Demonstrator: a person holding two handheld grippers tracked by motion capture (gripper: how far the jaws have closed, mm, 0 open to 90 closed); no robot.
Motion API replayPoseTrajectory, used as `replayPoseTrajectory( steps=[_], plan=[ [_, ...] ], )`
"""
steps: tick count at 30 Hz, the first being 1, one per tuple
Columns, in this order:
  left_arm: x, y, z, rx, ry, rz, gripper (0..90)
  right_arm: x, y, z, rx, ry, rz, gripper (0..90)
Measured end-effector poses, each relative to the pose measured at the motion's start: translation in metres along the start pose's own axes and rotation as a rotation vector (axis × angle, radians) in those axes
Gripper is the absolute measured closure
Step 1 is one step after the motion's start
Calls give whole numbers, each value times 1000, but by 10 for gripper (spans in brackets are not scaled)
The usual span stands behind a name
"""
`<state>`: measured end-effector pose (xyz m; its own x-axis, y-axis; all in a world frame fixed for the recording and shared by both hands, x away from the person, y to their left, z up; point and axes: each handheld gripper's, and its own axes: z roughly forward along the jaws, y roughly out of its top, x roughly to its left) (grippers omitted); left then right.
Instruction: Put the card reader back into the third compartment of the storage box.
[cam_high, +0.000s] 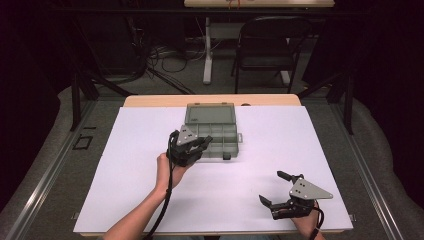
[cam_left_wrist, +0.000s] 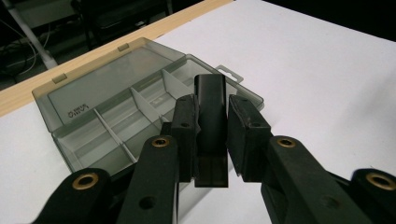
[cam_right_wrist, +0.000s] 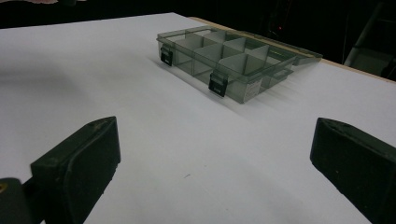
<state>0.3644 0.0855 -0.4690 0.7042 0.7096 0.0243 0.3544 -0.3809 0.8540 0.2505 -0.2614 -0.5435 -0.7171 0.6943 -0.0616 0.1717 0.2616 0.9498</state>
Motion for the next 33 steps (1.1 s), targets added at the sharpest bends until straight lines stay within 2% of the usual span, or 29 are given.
replayPoseTrajectory(
  steps=[9, 18, 26, 33],
  plan=[
    [5, 6, 8, -2, 12, -9, 735, 0, 0, 0, 5, -2, -1, 12],
    [13, 12, 20, -7, 27, -40, 735, -1, -1, 1, 15, 2, 0, 13],
    [17, 14, 27, -4, 37, -48, 735, -2, -2, 2, 12, 1, 0, 13],
    [18, 22, 28, -11, 44, -45, 735, -1, -1, 1, 13, -4, -3, 13]
  ],
)
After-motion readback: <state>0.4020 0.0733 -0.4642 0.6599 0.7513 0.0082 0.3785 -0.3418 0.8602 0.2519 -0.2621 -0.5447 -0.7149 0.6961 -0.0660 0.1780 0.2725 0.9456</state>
